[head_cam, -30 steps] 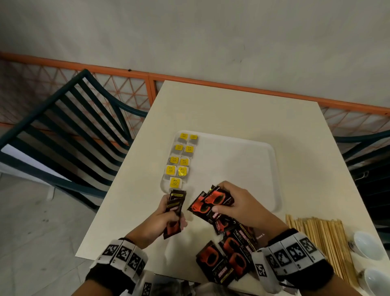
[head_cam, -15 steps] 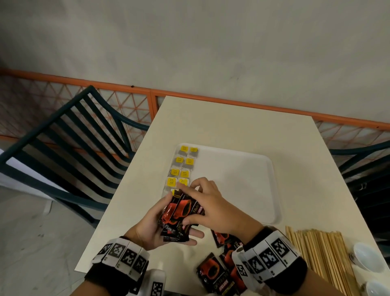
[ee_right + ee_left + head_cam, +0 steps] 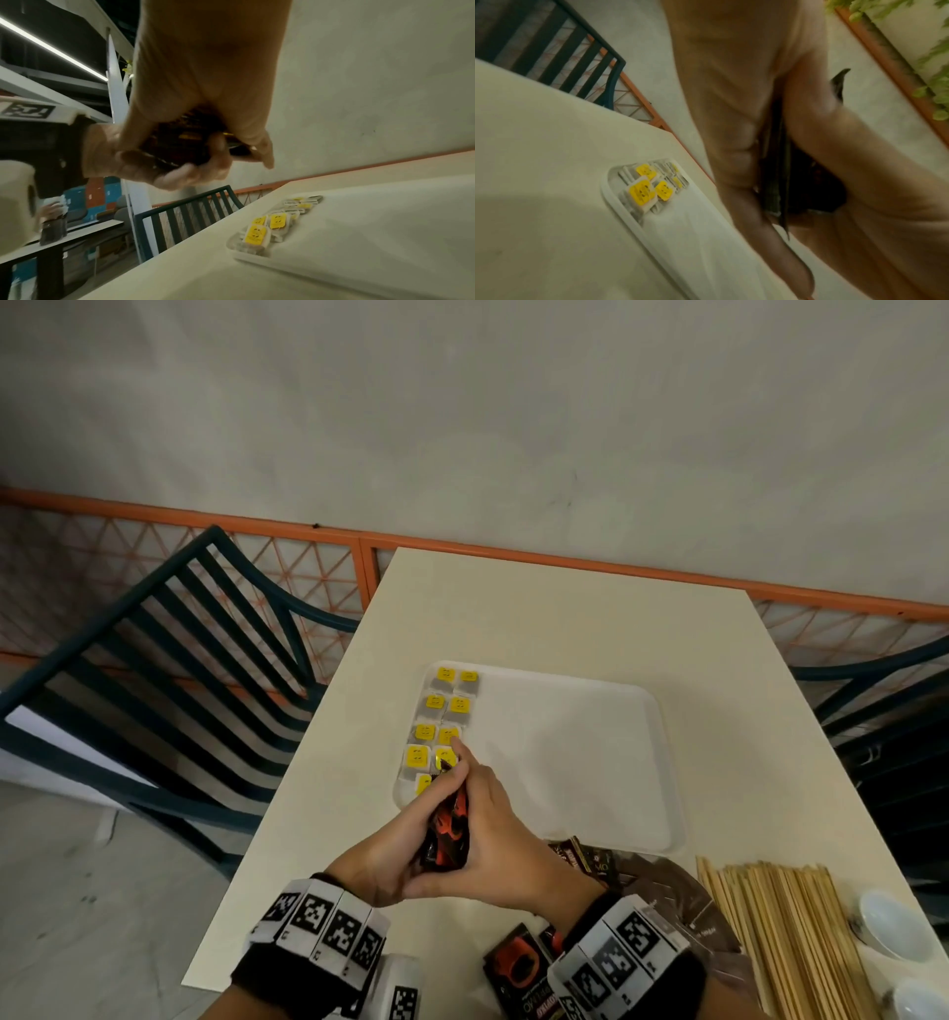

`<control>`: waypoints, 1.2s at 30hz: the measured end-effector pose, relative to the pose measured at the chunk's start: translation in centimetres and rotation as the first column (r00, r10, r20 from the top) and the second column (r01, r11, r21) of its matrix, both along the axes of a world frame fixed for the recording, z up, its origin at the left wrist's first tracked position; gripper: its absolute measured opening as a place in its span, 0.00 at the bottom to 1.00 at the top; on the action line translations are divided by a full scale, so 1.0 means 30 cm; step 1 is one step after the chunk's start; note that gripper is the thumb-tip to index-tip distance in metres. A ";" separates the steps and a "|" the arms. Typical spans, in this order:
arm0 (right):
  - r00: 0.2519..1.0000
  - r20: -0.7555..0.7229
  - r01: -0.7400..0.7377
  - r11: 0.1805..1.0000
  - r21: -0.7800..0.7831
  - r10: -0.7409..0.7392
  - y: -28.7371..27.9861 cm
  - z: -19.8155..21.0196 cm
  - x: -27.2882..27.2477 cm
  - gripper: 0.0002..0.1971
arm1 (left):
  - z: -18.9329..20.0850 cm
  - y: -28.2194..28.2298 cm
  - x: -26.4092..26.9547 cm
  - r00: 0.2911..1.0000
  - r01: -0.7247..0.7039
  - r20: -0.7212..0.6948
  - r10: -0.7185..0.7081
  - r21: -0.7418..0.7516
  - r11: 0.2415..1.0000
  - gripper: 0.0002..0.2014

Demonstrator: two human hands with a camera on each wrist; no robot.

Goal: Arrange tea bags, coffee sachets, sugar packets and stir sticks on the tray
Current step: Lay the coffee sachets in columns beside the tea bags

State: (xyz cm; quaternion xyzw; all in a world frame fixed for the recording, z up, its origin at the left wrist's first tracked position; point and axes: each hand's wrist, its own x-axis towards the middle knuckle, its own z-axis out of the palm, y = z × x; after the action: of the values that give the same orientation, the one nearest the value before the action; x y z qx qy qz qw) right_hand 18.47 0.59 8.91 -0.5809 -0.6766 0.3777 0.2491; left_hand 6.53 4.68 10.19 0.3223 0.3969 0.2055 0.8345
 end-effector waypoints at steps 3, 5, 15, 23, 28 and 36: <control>0.998 0.049 0.031 0.994 0.108 -0.036 -0.003 -0.005 0.013 0.64 | -0.008 0.006 -0.015 0.999 0.042 -0.007 -0.042 -0.006 0.999 0.24; 0.999 0.047 0.014 0.988 0.153 -0.022 -0.002 -0.003 0.021 0.60 | -0.015 0.005 -0.028 0.999 0.047 0.019 -0.047 -0.031 0.998 0.23; 0.991 0.130 -0.010 0.979 0.203 -0.017 0.007 -0.026 0.028 0.41 | -0.063 0.061 -0.079 0.985 0.034 0.174 -0.023 -0.057 0.998 0.26; 0.756 -0.353 0.485 0.834 -0.263 -0.551 0.050 -0.027 0.015 0.22 | -0.098 0.130 -0.096 0.977 -0.011 0.213 0.004 0.031 0.999 0.39; 0.648 -0.436 0.543 0.780 -0.310 -0.625 0.067 -0.038 0.026 0.09 | -0.125 0.168 -0.130 0.990 -0.037 0.141 0.030 0.051 0.998 0.30; 0.526 -0.572 0.321 0.769 -0.552 -0.630 0.050 -0.052 0.024 0.21 | -0.143 0.183 -0.112 0.980 -0.157 0.138 0.145 0.085 0.984 0.27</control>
State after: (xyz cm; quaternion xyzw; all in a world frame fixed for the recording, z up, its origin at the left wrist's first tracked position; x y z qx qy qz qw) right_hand 19.19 2.09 7.34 -0.5811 -0.2418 0.6148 0.4753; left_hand 3.18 10.19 5.90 0.3164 0.3544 0.3078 0.8244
